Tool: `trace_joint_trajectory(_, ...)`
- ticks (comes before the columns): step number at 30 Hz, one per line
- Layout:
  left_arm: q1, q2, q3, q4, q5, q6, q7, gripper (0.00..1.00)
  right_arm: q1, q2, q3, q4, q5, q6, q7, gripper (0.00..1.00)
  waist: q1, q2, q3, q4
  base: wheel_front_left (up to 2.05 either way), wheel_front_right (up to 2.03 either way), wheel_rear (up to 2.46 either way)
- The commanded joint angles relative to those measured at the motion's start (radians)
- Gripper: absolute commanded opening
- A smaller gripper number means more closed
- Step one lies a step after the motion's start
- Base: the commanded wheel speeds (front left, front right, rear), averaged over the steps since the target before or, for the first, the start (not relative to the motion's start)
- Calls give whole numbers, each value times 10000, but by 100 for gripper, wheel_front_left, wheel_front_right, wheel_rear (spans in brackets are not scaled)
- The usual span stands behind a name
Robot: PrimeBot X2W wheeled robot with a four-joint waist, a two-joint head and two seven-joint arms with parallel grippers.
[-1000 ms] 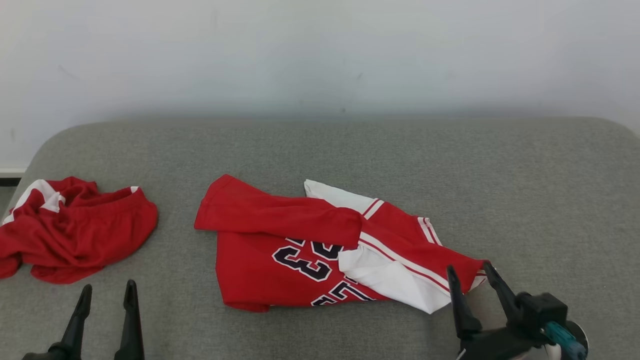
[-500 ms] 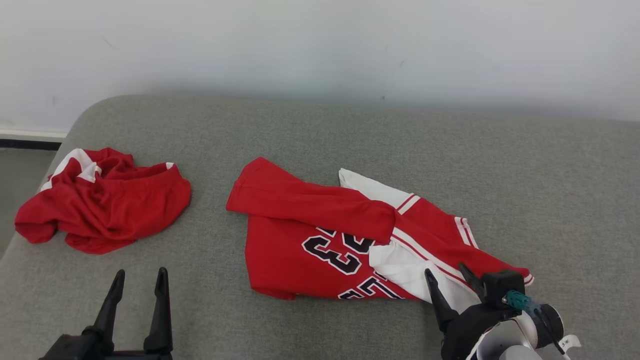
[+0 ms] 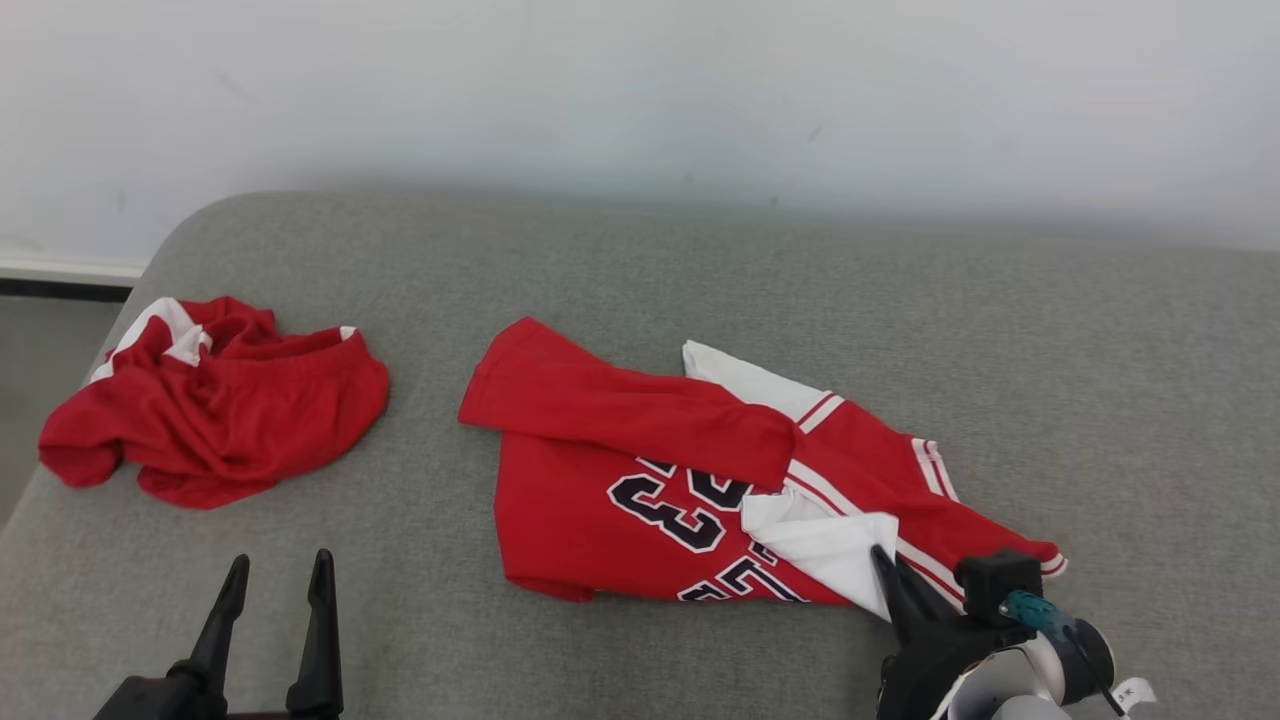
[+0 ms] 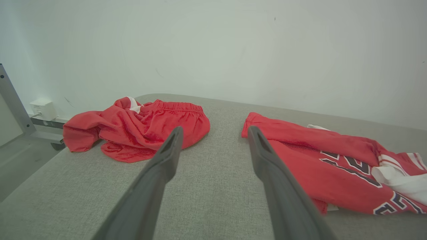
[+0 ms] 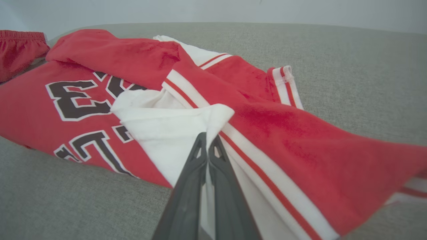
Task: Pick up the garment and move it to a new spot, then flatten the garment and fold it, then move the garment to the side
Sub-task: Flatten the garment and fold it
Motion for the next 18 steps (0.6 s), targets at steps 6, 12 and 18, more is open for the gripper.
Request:
trace_joint_trajectory(6,285,-113,84,41,97,22,-32,100,316,-601,228,-832,-161,-22,-1180,0,0,0,-370,-616,0,0,0)
trace_joint_trajectory(12,438,-241,138,64,149,-10,-32,100,1348,-1500,106,-2811,-411,-22,-1632,0,0,0,-441,-1097,0,0,0)
trace_joint_trajectory(18,490,-315,222,67,202,-53,-32,100,3052,-2216,-238,-4901,-528,-22,-1733,0,0,0,-396,-1363,0,0,0)
